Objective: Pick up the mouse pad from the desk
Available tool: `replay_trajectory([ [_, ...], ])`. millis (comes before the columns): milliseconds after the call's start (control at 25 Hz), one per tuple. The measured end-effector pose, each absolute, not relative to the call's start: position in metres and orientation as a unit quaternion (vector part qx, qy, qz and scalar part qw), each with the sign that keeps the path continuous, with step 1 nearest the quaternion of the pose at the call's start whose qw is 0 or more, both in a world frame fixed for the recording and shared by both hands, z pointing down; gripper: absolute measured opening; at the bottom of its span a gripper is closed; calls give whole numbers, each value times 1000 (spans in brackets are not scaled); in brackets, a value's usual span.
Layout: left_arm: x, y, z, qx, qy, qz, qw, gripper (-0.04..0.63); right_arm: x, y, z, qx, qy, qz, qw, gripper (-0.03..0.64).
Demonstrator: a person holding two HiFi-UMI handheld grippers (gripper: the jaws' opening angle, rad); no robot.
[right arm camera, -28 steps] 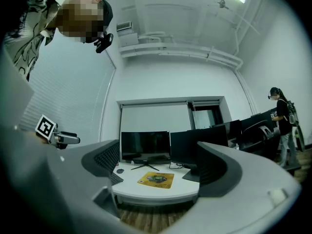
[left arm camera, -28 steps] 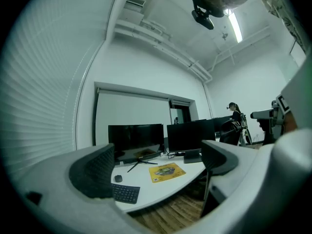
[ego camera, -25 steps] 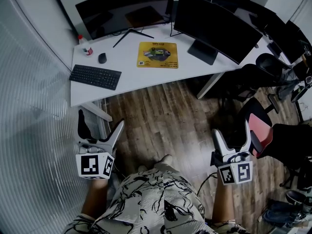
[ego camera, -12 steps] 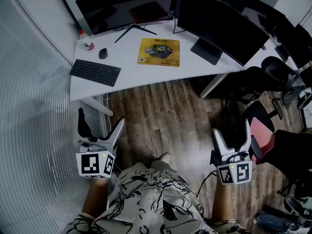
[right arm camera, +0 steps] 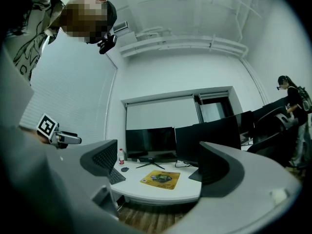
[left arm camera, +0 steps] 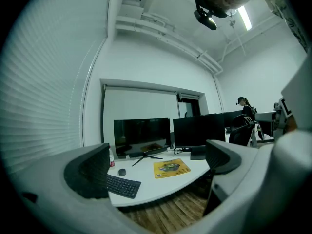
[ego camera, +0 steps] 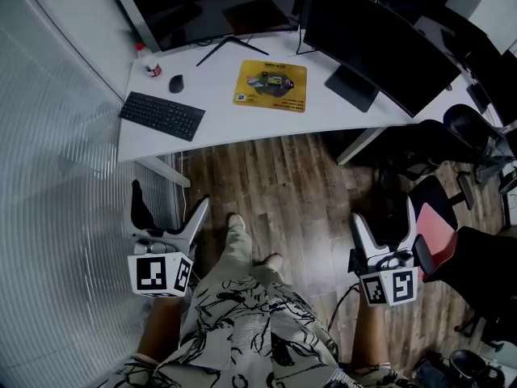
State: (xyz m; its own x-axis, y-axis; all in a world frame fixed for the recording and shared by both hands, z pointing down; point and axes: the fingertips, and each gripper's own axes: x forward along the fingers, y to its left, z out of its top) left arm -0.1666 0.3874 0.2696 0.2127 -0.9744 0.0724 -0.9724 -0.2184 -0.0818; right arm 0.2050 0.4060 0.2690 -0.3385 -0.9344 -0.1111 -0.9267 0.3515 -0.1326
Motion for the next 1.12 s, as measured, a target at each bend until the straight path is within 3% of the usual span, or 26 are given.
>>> replay_trajectory([
  [1120, -201, 187, 264, -813, 583, -13, 3, 601, 163, 236, 239, -599, 798, 8, 73, 514],
])
